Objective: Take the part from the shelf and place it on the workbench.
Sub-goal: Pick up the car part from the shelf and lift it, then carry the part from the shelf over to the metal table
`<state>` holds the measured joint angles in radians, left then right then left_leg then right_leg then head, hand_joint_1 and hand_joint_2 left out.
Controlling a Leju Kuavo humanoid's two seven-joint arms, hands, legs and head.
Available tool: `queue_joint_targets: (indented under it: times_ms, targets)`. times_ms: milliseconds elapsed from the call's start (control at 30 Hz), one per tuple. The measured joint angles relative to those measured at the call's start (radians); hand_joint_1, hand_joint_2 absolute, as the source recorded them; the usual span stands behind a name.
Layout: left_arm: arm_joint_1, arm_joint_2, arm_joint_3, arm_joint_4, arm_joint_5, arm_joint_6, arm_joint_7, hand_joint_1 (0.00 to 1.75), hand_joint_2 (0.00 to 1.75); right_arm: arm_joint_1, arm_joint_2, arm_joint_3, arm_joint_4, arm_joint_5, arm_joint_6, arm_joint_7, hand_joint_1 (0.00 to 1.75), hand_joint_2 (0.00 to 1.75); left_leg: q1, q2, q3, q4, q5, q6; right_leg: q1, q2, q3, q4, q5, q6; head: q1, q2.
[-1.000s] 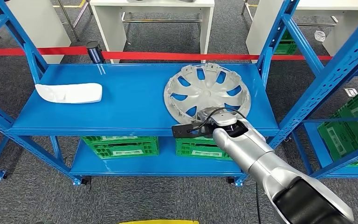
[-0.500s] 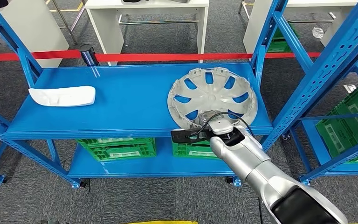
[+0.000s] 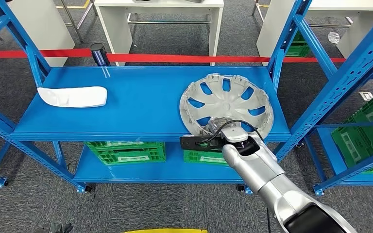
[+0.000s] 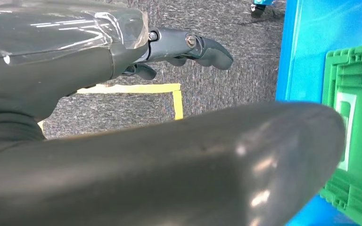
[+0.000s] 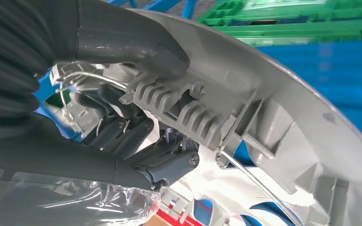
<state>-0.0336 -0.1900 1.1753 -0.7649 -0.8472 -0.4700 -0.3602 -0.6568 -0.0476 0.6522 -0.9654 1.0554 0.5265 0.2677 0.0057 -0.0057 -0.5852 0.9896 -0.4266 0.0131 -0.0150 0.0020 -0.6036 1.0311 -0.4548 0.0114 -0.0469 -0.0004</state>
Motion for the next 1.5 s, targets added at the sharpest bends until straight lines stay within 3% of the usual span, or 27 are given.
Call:
queue_joint_targets:
  times_ms: [100, 167, 267, 300, 333, 367, 400, 433, 500, 667, 700, 767, 833, 867, 900, 967, 1033, 1167, 1233, 1300, 1333, 1367, 1400, 1467, 1500]
  targets:
    - [0.001, 0.0, -0.004, -0.001, 0.0, 0.006, -0.005, 0.0, 0.0, 0.003, 0.007, -0.045, -0.009, -0.089, -0.012, -0.03, 1.75, 1.75, 0.001, 0.0, -0.005, 0.006, -0.003, -0.015, 0.004, 0.001, 0.012, -0.025, 0.008, -0.021, 0.0, 0.0]
    - [0.002, 0.002, -0.008, -0.001, 0.004, 0.008, -0.012, 0.0, 0.0, 0.009, 0.011, -0.091, -0.029, -0.194, -0.031, -0.074, 1.75, 1.75, 0.005, 0.001, -0.017, 0.03, -0.022, -0.025, 0.0, 0.001, 0.013, -0.027, 0.011, -0.031, -0.001, 0.0]
    - [0.004, 0.008, -0.016, 0.0, 0.015, 0.009, -0.019, 0.0, 0.0, 0.028, 0.021, -0.159, -0.081, -0.398, -0.057, -0.161, 1.75, 1.75, 0.009, 0.004, -0.096, 0.203, -0.111, -0.04, -0.001, 0.003, 0.014, -0.028, 0.013, -0.041, -0.002, 0.0]
    - [0.004, 0.009, -0.017, 0.001, 0.019, 0.009, -0.021, 0.0, 0.0, 0.038, 0.023, -0.178, -0.101, -0.477, -0.063, -0.188, 1.75, 1.75, 0.009, 0.004, -0.125, 0.264, -0.132, -0.042, 0.0, 0.003, 0.014, -0.028, 0.012, -0.042, -0.002, 0.0]
    - [0.005, 0.009, -0.017, 0.002, 0.025, 0.009, -0.022, 0.0, 0.0, 0.048, 0.024, -0.193, -0.121, -0.558, -0.07, -0.212, 1.75, 1.75, 0.009, 0.004, -0.138, 0.29, -0.134, -0.042, 0.001, 0.004, 0.014, -0.028, 0.012, -0.042, -0.002, 0.0]
    - [0.007, 0.009, -0.017, 0.003, 0.03, 0.009, -0.024, 0.0, 0.0, 0.057, 0.026, -0.206, -0.144, -0.641, -0.077, -0.232, 1.75, 1.75, 0.009, 0.004, -0.135, 0.281, -0.118, -0.04, 0.003, 0.005, 0.015, -0.027, 0.012, -0.043, -0.002, 0.0]
    - [0.008, 0.009, -0.017, 0.003, 0.035, 0.007, -0.025, 0.0, 0.0, 0.063, 0.028, -0.215, -0.169, -0.721, -0.085, -0.247, 1.75, 1.75, 0.008, 0.004, -0.113, 0.232, -0.087, -0.036, 0.004, 0.006, 0.016, -0.028, 0.011, -0.043, -0.002, 0.0]
    - [0.01, 0.01, -0.015, 0.002, 0.039, 0.005, -0.026, 0.0, 0.0, 0.066, 0.031, -0.221, -0.194, -0.798, -0.093, -0.256, 1.75, 1.75, 0.006, 0.004, -0.079, 0.159, -0.052, -0.029, 0.005, 0.008, 0.016, -0.028, 0.011, -0.043, -0.002, 0.0]
    - [0.013, 0.012, -0.009, 0.0, 0.044, -0.001, -0.03, 0.0, 0.0, 0.067, 0.034, -0.228, -0.242, -0.926, -0.102, -0.264, 1.75, 1.75, 0.001, 0.005, -0.021, 0.042, -0.015, -0.016, 0.011, 0.011, 0.015, -0.028, 0.011, -0.04, -0.001, 0.0]
    - [0.022, 0.007, 0.024, -0.016, 0.045, -0.027, -0.034, 0.0, 0.0, 0.081, 0.035, -0.224, -0.335, -1.128, -0.113, -0.265, 1.75, 1.75, -0.001, 0.007, 0.006, -0.008, -0.005, 0.007, 0.012, 0.01, 0.002, -0.014, 0.001, -0.023, 0.0, 0.0]
    - [0.023, 0.004, 0.032, -0.021, 0.043, -0.032, -0.034, 0.0, 0.0, 0.083, 0.035, -0.221, -0.35, -1.16, -0.117, -0.266, 1.75, 1.75, 0.002, 0.007, 0.01, -0.015, 0.001, 0.012, 0.012, 0.009, -0.015, 0.021, -0.017, -0.023, 0.001, 0.0]
    - [0.025, -0.007, 0.051, -0.035, 0.035, -0.043, -0.034, 0.0, 0.0, 0.092, 0.031, -0.216, -0.377, -1.226, -0.122, -0.269, 1.75, 1.75, 0.003, 0.007, 0.011, -0.019, 0.004, 0.017, 0.009, 0.008, -0.077, 0.148, -0.071, -0.027, 0.003, 0.0]
    - [0.028, -0.021, 0.071, -0.054, 0.029, -0.056, -0.031, 0.0, 0.0, 0.112, 0.027, -0.209, -0.403, -1.289, -0.122, -0.274, 1.75, 1.75, 0.003, 0.005, 0.009, -0.018, 0.004, 0.017, 0.005, 0.008, -0.128, 0.25, -0.1, -0.02, 0.003, 0.0]
    - [0.031, -0.03, 0.079, -0.066, 0.025, -0.063, -0.027, 0.0, 0.0, 0.123, 0.025, -0.206, -0.417, -1.321, -0.12, -0.277, 1.75, 1.75, 0.003, 0.003, 0.009, -0.017, 0.003, 0.016, 0.002, 0.007, -0.129, 0.249, -0.093, -0.012, 0.003, 0.0]
    - [0.032, -0.039, 0.086, -0.078, 0.023, -0.07, -0.024, 0.0, 0.0, 0.131, 0.022, -0.203, -0.433, -1.351, -0.118, -0.281, 1.75, 1.75, 0.003, 0.002, 0.009, -0.014, 0.001, 0.014, 0.0, 0.007, -0.108, 0.204, -0.071, -0.002, 0.003, 0.0]
    - [0.035, -0.057, 0.1, -0.106, 0.019, -0.087, -0.017, 0.0, 0.0, 0.143, 0.017, -0.197, -0.467, -1.411, -0.107, -0.292, 1.75, 1.75, 0.002, -0.001, 0.006, -0.003, -0.007, 0.005, -0.003, 0.003, -0.038, 0.064, -0.018, 0.011, 0.003, 0.0]
    - [0.036, -0.076, 0.115, -0.14, 0.016, -0.106, -0.009, 0.0, 0.0, 0.161, 0.011, -0.194, -0.508, -1.483, -0.089, -0.306, 1.75, 1.75, -0.001, -0.003, 0.001, 0.008, -0.014, -0.005, -0.001, 0.0, 0.001, -0.013, 0.004, 0.001, 0.002, 0.0]
    - [0.041, -0.112, 0.147, -0.211, 0.009, -0.138, 0.005, 0.0, 0.0, 0.217, -0.008, -0.191, -0.615, -1.627, -0.065, -0.319, 1.75, 1.75, 0.005, -0.002, -0.011, 0.027, -0.031, -0.021, 0.0, 0.001, 0.004, -0.021, 0.007, -0.026, 0.0, 0.0]
    - [0.042, -0.123, 0.161, -0.235, 0.004, -0.147, 0.009, 0.0, 0.0, 0.245, -0.016, -0.19, -0.669, -1.684, -0.058, -0.319, 1.75, 1.75, 0.008, 0.001, -0.051, 0.115, -0.084, -0.032, -0.005, 0.002, 0.006, -0.023, 0.008, -0.034, -0.002, 0.0]
    - [0.042, -0.132, 0.172, -0.25, -0.001, -0.153, 0.011, 0.0, 0.0, 0.273, -0.023, -0.19, -0.718, -1.728, -0.049, -0.319, 1.75, 1.75, 0.009, 0.003, -0.112, 0.248, -0.142, -0.038, -0.004, 0.002, 0.007, -0.023, 0.006, -0.037, -0.002, 0.0]
    - [0.042, -0.135, 0.177, -0.255, -0.003, -0.154, 0.011, 0.0, 0.0, 0.287, -0.027, -0.189, -0.738, -1.746, -0.044, -0.319, 1.75, 1.75, 0.009, 0.004, -0.132, 0.289, -0.152, -0.039, -0.003, 0.002, 0.007, -0.023, 0.006, -0.038, -0.002, 0.0]
    - [0.043, -0.138, 0.181, -0.259, -0.006, -0.155, 0.011, 0.0, 0.0, 0.299, -0.03, -0.188, -0.758, -1.764, -0.038, -0.318, 1.75, 1.75, 0.009, 0.004, -0.135, 0.293, -0.143, -0.038, -0.002, 0.003, 0.008, -0.023, 0.006, -0.038, -0.002, 0.0]
    - [0.043, -0.141, 0.183, -0.263, -0.008, -0.155, 0.011, 0.0, 0.0, 0.311, -0.034, -0.188, -0.777, -1.781, -0.033, -0.317, 1.75, 1.75, 0.009, 0.004, -0.118, 0.258, -0.117, -0.035, -0.002, 0.004, 0.009, -0.023, 0.005, -0.038, -0.002, 0.0]
    - [0.044, -0.143, 0.186, -0.271, -0.012, -0.156, 0.01, 0.0, 0.0, 0.329, -0.041, -0.186, -0.812, -1.81, -0.02, -0.315, 1.75, 1.75, 0.007, 0.003, -0.049, 0.12, -0.054, -0.023, 0.0, 0.006, 0.012, -0.023, 0.005, -0.037, -0.002, 0.0]
    - [0.043, -0.144, 0.187, -0.275, -0.013, -0.156, 0.009, 0.0, 0.0, 0.337, -0.044, -0.185, -0.83, -1.822, -0.014, -0.315, 1.75, 1.75, 0.004, 0.003, -0.021, 0.062, -0.035, -0.017, 0.002, 0.007, 0.011, -0.022, 0.005, -0.036, -0.002, 0.0]
